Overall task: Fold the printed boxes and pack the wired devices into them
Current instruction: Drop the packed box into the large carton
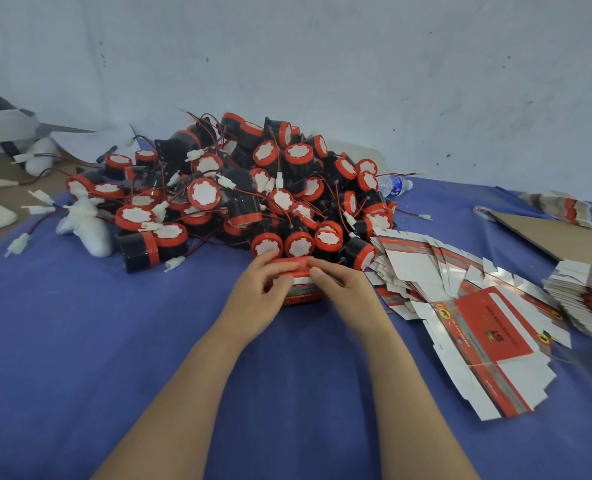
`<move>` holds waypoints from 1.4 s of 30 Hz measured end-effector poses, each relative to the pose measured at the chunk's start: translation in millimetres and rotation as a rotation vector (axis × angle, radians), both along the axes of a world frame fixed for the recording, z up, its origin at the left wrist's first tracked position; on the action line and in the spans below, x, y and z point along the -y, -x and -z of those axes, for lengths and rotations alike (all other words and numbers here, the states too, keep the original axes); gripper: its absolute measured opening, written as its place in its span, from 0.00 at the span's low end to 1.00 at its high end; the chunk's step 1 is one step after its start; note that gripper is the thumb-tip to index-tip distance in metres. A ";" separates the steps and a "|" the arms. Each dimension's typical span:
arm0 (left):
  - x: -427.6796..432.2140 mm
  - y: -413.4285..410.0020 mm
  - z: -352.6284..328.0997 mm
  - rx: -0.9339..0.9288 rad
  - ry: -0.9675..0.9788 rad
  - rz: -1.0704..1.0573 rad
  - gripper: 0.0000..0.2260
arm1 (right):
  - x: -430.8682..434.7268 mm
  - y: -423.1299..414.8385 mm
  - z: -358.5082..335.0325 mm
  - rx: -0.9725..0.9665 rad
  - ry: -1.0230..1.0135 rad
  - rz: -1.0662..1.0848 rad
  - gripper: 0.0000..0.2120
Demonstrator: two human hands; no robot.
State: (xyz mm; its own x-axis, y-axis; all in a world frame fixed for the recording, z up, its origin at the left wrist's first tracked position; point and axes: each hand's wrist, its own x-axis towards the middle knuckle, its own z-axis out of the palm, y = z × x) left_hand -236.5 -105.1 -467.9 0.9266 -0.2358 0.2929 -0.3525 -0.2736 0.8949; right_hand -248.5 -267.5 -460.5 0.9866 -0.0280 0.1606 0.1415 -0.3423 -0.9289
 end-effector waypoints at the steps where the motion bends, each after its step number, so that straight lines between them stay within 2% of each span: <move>1: 0.1 0.2 -0.3 -0.010 0.005 -0.002 0.14 | -0.6 0.5 0.2 -0.005 -0.019 0.013 0.13; 4: -0.1 -0.8 -0.3 -0.001 -0.039 -0.023 0.11 | -2.6 -0.3 1.6 -0.007 -0.077 0.058 0.11; 7: 1.7 -1.2 -1.6 -0.065 0.035 -0.016 0.11 | -7.1 -2.2 2.6 -0.019 -0.137 0.121 0.11; 13: 11.7 4.9 -6.4 -0.188 0.080 -0.051 0.22 | -11.8 -6.2 5.7 -0.100 -0.260 0.174 0.10; 17: 20.4 7.4 -3.9 -0.301 0.053 -0.206 0.28 | -13.6 -7.6 5.6 -0.162 -0.303 0.162 0.14; 21: 22.1 9.3 1.5 -0.269 0.050 -0.186 0.19 | -18.4 -6.8 6.1 -0.180 -0.280 0.162 0.13; 24: 23.7 6.4 2.1 -0.258 0.085 -0.190 0.21 | -24.1 -5.4 6.1 -0.153 -0.265 0.155 0.12; 28: 29.7 5.0 0.9 -0.137 0.157 -0.195 0.25 | -29.0 -5.8 7.5 -0.037 -0.270 0.148 0.14; 32: 26.3 2.2 1.4 -0.225 0.438 -0.091 0.29 | -34.0 -6.7 7.6 0.005 -0.363 0.143 0.17; 35: 19.8 2.5 1.4 -0.192 0.442 -0.144 0.29 | -38.7 -5.9 7.3 0.026 -0.339 0.160 0.18; 38: 17.7 3.8 2.9 -0.125 0.338 -0.153 0.27 | -37.9 -5.4 7.5 0.028 -0.351 0.207 0.20; 40: 16.6 2.9 3.2 -0.157 0.349 -0.138 0.20 | -35.2 -4.7 8.2 0.026 -0.341 0.204 0.19; 42: 15.4 1.1 2.1 -0.216 0.389 -0.168 0.18 | -34.3 -3.7 8.7 0.015 -0.287 0.181 0.16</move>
State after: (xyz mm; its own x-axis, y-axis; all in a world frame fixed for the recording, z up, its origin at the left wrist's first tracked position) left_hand -237.5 -120.5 -470.0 0.9920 0.0119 0.1258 -0.1263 0.0587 0.9903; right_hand -244.8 -233.2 -469.2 0.9589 -0.2492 0.1355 0.1169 -0.0878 -0.9892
